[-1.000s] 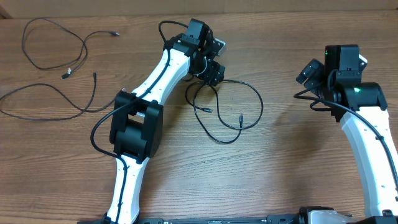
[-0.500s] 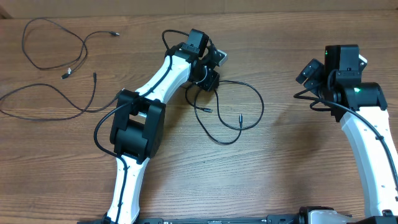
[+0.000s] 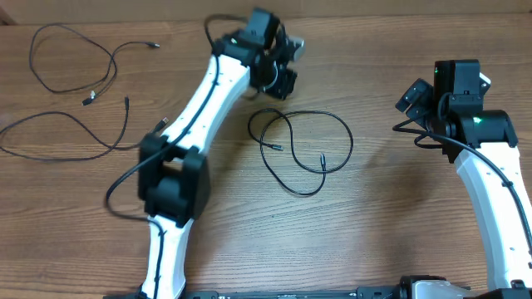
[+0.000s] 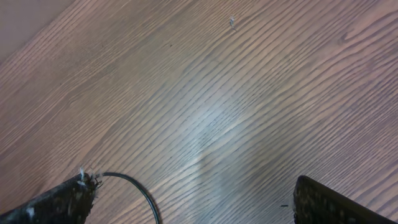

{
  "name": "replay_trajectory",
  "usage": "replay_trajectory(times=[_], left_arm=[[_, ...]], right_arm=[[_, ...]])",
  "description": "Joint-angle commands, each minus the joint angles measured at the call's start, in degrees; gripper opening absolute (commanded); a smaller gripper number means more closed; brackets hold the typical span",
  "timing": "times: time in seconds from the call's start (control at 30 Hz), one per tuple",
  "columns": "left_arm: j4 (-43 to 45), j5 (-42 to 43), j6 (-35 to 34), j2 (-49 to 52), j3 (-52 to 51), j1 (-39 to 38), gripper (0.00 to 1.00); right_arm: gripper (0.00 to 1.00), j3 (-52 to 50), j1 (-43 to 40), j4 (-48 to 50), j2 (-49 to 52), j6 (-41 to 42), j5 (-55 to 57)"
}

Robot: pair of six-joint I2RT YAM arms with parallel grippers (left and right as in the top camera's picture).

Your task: Untangle cables

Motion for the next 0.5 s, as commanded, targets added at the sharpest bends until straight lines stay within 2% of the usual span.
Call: replay_trajectory(times=[0.0,0.03,0.1,0.13,0.17,0.2,0.27,0.37,0.47], left_arm=[[-2.6,0.3,3.9,-4.9,2.6,0.0,0.61],[-3.4,-1.0,4.5,-3.9,1.9,0.0,0.67],[-3.2,-1.9,5.8,-2.1,0.3,0.0,0.71],[-2.7,-1.9,6.3,-1.0,-0.4,0.0,0.77],[-2.3,-1.9,6.6,1.0,-0.8,0.0,0.89],[-2.0,-1.9,6.6,2.6,-0.8,0.0,0.96],[-0.8,-1.7,7.2,6.0,-0.8,-0.1,0.96],[1.6,-1.6,11.0,11.8,-0.8,-0.2,0.91],[2.5,-1.7,11.4,13.8,-0.8,-0.2,0.85]], right_arm=[[1.0,0.5,0.0,0.2,-0.4,0.2,0.1],[1.0,0.5,0.0,0.2,-0.4,0.2,0.1],[1.0,0.5,0.0,0.2,-0.4,0.2,0.1],[1.0,0.5,0.0,0.2,-0.4,0.2,0.1],[1.0,0.5,0.0,0.2,-0.4,0.2,0.1],[1.0,0.5,0.0,0.2,-0.4,0.2,0.1],[1.0,0.5,0.0,0.2,-0.4,0.2,0.1],[1.0,0.5,0.0,0.2,-0.4,0.2,0.1],[1.0,0.5,0.0,0.2,-0.4,0.2,0.1]])
